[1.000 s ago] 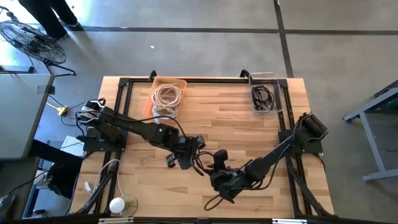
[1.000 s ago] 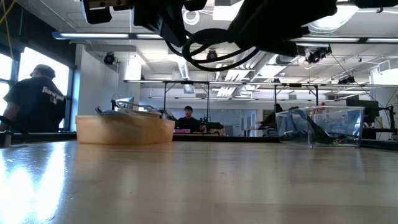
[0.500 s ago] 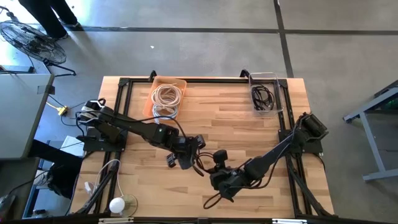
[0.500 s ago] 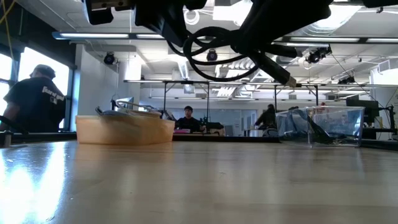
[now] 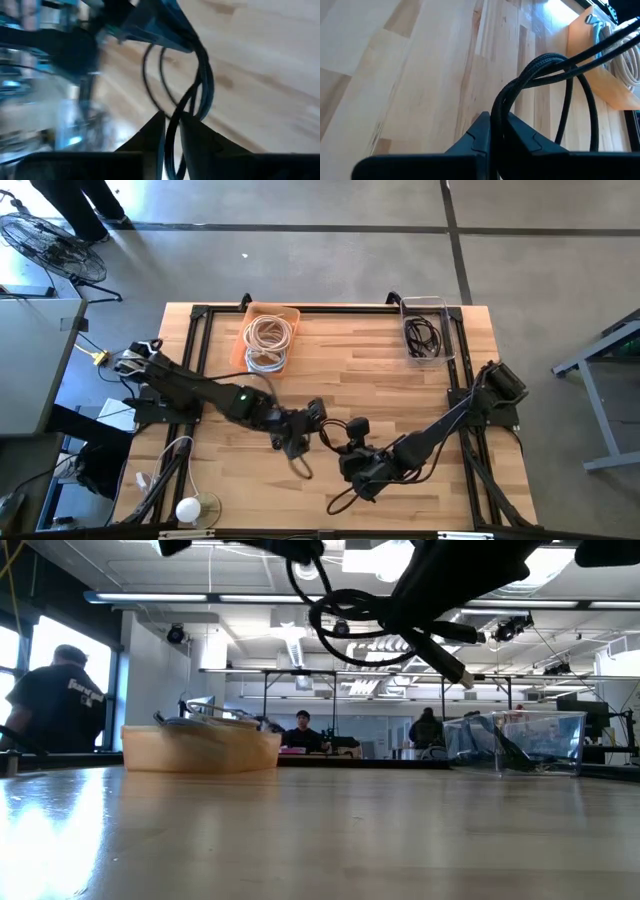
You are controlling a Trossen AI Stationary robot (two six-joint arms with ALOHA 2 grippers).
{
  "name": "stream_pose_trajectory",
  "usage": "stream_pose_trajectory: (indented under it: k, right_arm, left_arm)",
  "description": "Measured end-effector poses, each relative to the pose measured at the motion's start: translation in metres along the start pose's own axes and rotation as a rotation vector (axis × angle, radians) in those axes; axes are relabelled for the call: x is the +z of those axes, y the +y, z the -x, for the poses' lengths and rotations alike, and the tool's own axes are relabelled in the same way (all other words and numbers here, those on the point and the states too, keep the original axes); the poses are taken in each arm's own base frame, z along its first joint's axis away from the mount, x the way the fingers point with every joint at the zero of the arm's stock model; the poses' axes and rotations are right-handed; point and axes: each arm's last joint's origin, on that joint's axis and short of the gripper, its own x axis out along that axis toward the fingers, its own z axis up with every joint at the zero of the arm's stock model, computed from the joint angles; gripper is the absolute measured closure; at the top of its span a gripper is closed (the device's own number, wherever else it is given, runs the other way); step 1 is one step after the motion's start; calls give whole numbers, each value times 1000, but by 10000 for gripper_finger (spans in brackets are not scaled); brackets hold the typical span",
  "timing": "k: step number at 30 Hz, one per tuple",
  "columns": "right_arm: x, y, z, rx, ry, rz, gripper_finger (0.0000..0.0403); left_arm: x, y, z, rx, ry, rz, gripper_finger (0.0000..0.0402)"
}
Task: Pick & Place USB Port
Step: Put the black charger cable into the transparent bin
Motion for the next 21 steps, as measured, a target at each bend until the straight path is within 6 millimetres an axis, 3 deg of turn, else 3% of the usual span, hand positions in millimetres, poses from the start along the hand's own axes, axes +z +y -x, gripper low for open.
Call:
stream_pose_trajectory:
  k: [4, 11, 16, 21]
  right_arm:
    - [-1, 0, 0, 12, 13, -2, 377]
    - [-4, -1, 0, -26, 34, -31, 377]
    - [-17, -9, 3, -197, 112, -103, 377]
    - [-36, -32, 16, -403, 209, -214, 377]
  left_arm:
    - [13, -1, 19, 127, 57, -45, 338]
    - [22, -16, 50, 148, 108, -70, 308]
    - [20, -34, 77, 106, 172, -41, 285]
    - [19, -54, 97, 19, 193, -6, 275]
